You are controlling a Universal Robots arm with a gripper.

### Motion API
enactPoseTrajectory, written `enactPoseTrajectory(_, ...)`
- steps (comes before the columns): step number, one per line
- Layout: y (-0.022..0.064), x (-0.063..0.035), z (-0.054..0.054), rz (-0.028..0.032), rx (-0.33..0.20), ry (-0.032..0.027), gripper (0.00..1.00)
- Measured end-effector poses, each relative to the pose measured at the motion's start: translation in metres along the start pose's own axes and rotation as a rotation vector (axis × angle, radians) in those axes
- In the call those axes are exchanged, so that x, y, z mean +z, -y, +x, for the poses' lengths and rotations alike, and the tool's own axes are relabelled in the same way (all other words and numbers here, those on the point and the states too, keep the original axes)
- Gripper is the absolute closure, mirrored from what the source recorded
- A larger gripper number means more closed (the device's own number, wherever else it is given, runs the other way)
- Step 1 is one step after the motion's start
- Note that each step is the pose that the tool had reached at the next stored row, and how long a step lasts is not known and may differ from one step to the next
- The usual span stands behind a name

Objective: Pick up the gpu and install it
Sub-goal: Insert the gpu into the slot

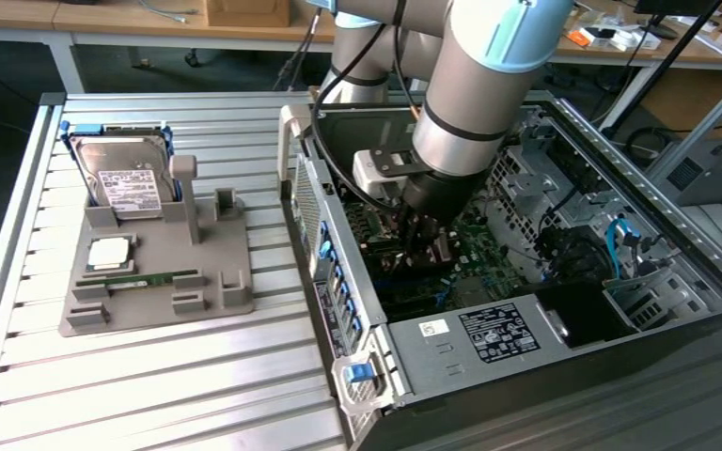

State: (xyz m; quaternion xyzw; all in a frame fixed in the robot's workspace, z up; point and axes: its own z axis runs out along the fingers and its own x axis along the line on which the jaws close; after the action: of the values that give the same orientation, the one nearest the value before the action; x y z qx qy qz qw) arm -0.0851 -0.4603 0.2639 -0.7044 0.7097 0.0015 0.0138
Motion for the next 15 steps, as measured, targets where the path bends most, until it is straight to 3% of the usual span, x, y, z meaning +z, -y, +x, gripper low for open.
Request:
enactPoseTrajectory(10,0.0000,0.0012,-0.0006,0.0000,0.000,-0.0049,0.73)
enactPoseTrajectory(13,0.0000,0.0014,-0.0006,0.0001,0.000,-0.0122,0.73)
enactPoseTrajectory(15,0.0000,0.0015,-0.0006,0.0000,0.000,-0.0138,0.73)
